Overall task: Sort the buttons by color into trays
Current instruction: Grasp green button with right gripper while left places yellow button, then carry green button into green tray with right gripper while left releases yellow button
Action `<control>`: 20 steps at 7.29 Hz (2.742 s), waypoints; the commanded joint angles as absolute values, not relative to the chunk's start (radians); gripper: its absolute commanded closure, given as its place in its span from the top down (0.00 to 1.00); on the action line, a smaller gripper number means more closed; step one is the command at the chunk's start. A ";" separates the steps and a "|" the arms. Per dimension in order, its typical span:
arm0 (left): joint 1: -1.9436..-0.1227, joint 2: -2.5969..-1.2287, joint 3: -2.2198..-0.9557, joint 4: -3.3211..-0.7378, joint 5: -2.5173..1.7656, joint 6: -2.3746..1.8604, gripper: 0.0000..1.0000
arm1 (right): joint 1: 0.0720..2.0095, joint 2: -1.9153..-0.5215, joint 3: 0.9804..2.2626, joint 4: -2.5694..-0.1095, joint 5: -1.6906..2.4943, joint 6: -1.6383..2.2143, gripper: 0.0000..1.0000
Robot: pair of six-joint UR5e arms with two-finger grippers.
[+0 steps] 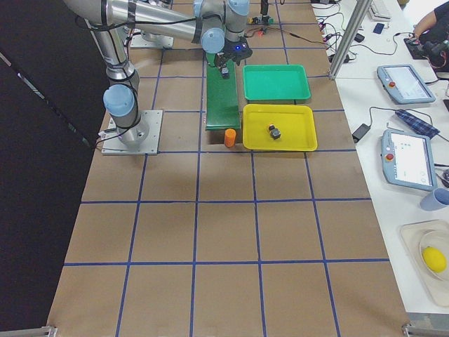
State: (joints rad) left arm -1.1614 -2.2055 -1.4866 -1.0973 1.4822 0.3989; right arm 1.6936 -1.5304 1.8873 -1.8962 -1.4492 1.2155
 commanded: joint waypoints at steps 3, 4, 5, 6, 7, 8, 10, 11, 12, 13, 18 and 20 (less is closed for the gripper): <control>-1.144 -2.224 -1.480 -1.086 1.480 0.417 0.00 | 1.761 -1.484 1.962 -1.991 -1.448 1.338 1.00; -1.161 -2.189 -1.502 -1.098 1.480 0.413 0.00 | 1.763 -1.473 1.974 -2.037 -1.447 1.338 1.00; -1.166 -2.168 -1.523 -1.115 1.474 0.405 0.00 | 1.763 -1.456 1.999 -2.048 -1.447 1.335 1.00; -1.167 -2.119 -1.587 -1.115 1.473 0.396 0.00 | 1.763 -1.447 2.006 -2.049 -1.447 1.336 1.00; -1.169 -2.033 -1.668 -1.117 1.473 0.367 0.00 | 1.761 -1.428 2.006 -2.048 -1.447 1.335 1.00; -1.178 -1.934 -1.760 -1.118 1.471 0.277 0.00 | 1.761 -1.410 2.005 -2.074 -1.447 1.338 1.00; -1.300 -1.791 -1.808 -1.197 1.474 0.163 0.00 | 1.763 -1.391 2.009 -2.137 -1.448 1.333 1.00; -1.368 -1.745 -1.827 -1.225 1.473 0.085 0.00 | 1.763 -1.390 2.023 -2.137 -1.448 1.332 0.94; -1.424 -1.709 -1.869 -1.229 1.473 0.037 0.00 | 1.761 -1.385 2.051 -2.140 -1.448 1.328 0.70; -1.433 -1.688 -1.943 -1.210 1.473 0.028 0.00 | 1.761 -1.384 2.048 -2.143 -1.448 1.325 0.33; -1.434 -1.692 -1.979 -1.213 1.517 -0.297 0.00 | 1.724 -1.376 1.846 -2.146 -1.450 1.221 0.00; -1.440 -1.687 -1.991 -1.226 1.516 -0.488 0.00 | 1.720 -1.175 1.671 -2.202 -1.450 1.232 0.00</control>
